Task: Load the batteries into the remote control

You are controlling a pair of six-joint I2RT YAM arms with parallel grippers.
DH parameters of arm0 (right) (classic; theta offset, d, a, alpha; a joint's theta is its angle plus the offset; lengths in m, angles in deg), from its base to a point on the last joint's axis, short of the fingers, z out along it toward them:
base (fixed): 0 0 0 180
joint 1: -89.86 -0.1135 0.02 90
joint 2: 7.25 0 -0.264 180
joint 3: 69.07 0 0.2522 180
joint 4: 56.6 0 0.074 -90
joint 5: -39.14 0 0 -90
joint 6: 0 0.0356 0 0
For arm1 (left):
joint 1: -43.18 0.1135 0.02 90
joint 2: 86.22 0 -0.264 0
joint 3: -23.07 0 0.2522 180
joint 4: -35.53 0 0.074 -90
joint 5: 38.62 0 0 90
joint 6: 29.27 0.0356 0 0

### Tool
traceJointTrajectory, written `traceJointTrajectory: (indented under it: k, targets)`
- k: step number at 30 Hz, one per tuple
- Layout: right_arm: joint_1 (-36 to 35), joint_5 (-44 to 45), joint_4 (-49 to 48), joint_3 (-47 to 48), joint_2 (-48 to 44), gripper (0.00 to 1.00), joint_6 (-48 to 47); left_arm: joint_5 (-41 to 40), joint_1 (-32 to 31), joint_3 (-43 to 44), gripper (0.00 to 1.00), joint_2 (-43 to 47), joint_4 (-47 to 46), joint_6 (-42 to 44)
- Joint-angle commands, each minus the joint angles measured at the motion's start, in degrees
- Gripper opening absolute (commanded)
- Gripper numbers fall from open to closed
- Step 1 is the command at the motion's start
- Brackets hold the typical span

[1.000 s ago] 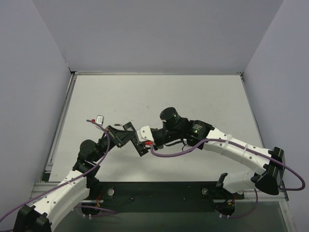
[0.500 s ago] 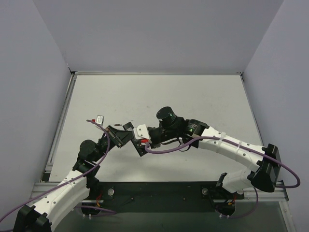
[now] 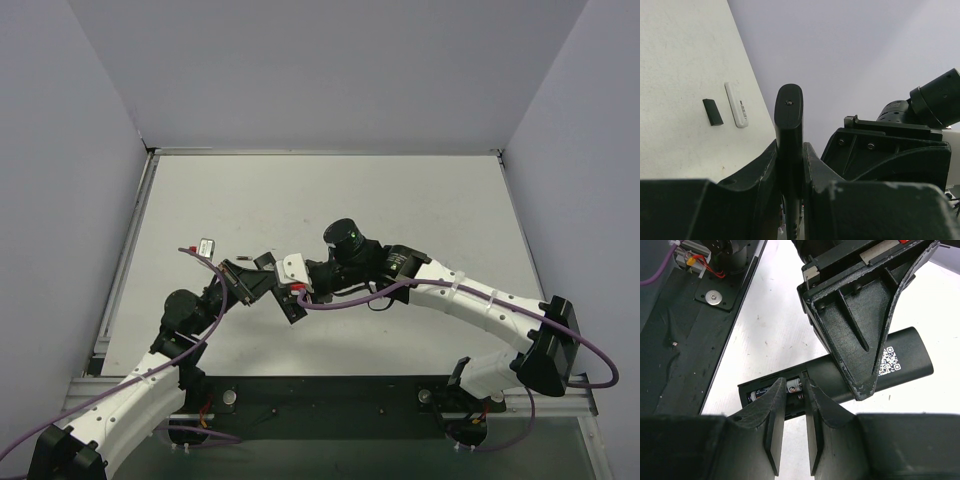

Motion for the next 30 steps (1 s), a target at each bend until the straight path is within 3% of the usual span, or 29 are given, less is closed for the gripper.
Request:
traceJointTrajectory:
  k: [1,16,30]
  targets:
    - [0.2,-2.4,-1.7,-0.4,-0.1,0.17,0.6,0.7,0.0,3.1,0.00,0.7,-4.8,-0.3]
    - [0.1,-5.2,-1.3,-2.4,0.7,0.08,2.5,0.0,0.0,3.1,0.00,0.8,-7.5,-1.7]
    - [0.4,-1.2,-1.9,-7.3,4.0,0.04,2.3,-1.8,0.0,2.9,0.00,3.0,-13.7,-5.7]
